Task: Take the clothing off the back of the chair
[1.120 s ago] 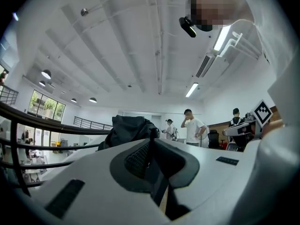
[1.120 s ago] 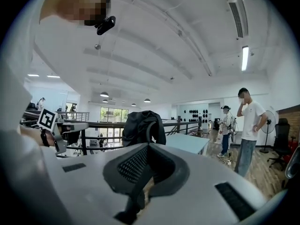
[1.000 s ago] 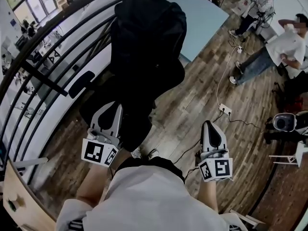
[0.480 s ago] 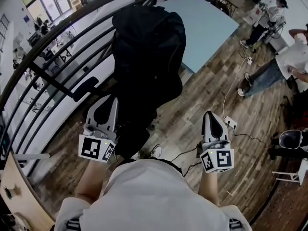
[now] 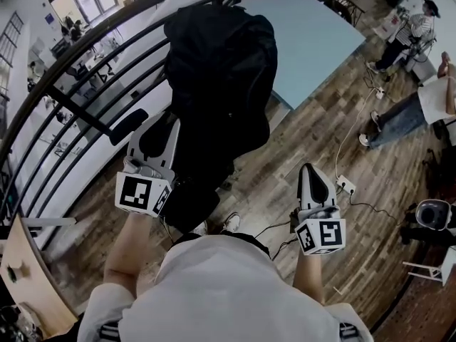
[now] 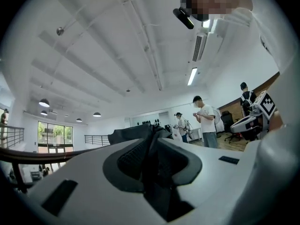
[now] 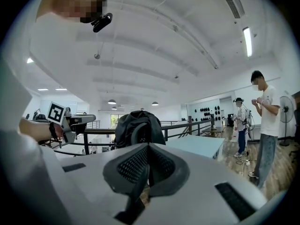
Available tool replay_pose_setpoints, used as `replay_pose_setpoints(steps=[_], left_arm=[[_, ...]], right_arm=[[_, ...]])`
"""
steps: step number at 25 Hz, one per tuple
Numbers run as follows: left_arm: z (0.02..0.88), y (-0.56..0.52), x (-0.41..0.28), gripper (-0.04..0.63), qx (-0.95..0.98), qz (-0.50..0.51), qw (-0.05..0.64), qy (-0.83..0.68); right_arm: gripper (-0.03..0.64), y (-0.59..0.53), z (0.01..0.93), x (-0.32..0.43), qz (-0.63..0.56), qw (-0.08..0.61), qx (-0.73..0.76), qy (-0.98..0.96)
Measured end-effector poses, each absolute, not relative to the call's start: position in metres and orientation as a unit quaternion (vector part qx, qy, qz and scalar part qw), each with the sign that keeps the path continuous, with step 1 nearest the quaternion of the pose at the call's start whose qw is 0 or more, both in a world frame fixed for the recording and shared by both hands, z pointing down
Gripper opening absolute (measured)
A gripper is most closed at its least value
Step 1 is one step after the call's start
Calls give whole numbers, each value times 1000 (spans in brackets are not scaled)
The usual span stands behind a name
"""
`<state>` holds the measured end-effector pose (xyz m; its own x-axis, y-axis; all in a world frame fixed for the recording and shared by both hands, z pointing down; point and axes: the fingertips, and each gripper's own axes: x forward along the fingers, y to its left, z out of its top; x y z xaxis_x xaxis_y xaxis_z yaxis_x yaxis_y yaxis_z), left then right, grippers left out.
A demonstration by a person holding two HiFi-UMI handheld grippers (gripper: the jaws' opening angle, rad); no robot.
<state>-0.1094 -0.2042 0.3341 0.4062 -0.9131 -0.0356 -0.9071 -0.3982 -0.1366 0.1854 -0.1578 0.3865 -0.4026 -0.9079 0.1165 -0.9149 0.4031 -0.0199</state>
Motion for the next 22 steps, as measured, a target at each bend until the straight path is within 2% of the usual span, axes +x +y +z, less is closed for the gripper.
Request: replay_pose_setpoints(steps=[2, 9, 15, 22], left_arm=[[329, -219, -102, 173, -842, -38, 79, 532], [317, -285, -64, 344, -840, -130, 146, 507], [341, -331, -42, 433, -827, -214, 172, 490], [366, -370, -37, 470, -814, -272, 173, 483]], right_arm=[[20, -158, 389, 186, 44, 41, 544, -837], [20, -159, 398, 195, 56, 35, 550, -832], [20, -151, 404, 202, 63, 32, 560, -825], [20, -148, 413, 218, 72, 36, 577, -813]])
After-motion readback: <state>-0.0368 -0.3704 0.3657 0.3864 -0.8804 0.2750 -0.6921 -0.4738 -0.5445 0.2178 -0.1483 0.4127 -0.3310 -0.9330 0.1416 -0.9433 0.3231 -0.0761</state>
